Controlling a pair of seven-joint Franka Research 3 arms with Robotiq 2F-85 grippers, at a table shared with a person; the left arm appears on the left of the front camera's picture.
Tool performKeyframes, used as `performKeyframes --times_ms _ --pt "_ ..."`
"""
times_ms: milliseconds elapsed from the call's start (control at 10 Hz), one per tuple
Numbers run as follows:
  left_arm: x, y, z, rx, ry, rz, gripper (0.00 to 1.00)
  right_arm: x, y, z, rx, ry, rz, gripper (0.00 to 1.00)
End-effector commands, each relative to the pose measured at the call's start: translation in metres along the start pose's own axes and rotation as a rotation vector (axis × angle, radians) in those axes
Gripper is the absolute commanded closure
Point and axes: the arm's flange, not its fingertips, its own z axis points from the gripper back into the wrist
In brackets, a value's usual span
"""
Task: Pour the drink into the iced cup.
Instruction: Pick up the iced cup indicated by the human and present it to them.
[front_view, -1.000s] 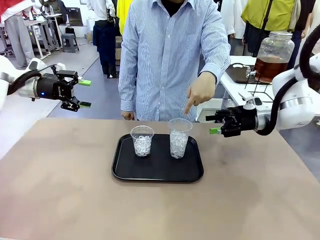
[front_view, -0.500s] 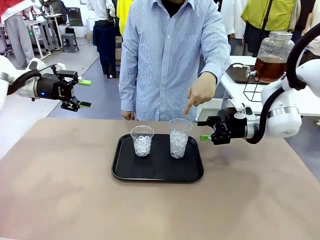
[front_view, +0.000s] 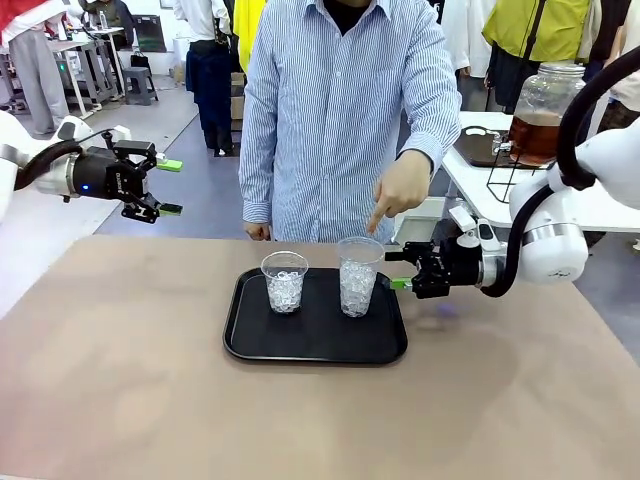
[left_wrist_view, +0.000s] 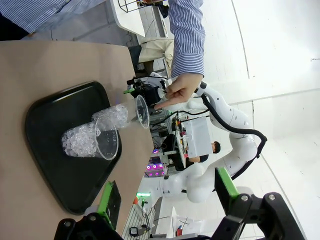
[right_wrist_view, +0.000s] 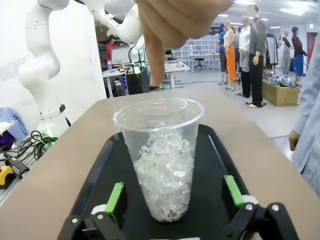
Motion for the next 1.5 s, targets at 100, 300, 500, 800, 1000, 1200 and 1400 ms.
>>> performKeyframes --times_ms 100,300,500,800,1000,1200,1400 --pt "-0.001 -0.001 0.001 0.002 -0.003 -0.007 0.0 -0.001 -0.005 -0.017 0.016 -0.027 0.006 0.0" --pt "-0.001 -0.001 0.001 0.002 -0.003 -0.007 0.0 -0.001 -0.004 -0.024 0.036 -0.028 -0.001 0.0" --pt "-0.001 -0.001 0.001 0.002 -0.003 -0.007 0.0 -0.001 -0.003 -0.028 0.054 -0.036 -0.012 0.0" --pt "-0.001 -0.001 0.001 0.002 -0.003 -0.007 0.0 -0.002 -0.001 -0.035 0.083 -0.042 -0.021 0.0" --pt "-0.001 -0.001 0.001 0.002 -0.003 -0.007 0.0 -0.003 0.0 -0.04 0.097 -0.039 -0.029 0.0" --pt "-0.001 -0.001 0.001 0.002 -0.003 -0.007 0.0 -0.006 -0.003 -0.048 0.101 -0.029 -0.03 0.0" --pt "-0.001 -0.001 0.001 0.002 -0.003 -0.007 0.0 -0.009 -0.006 -0.058 0.099 -0.018 -0.022 0.0"
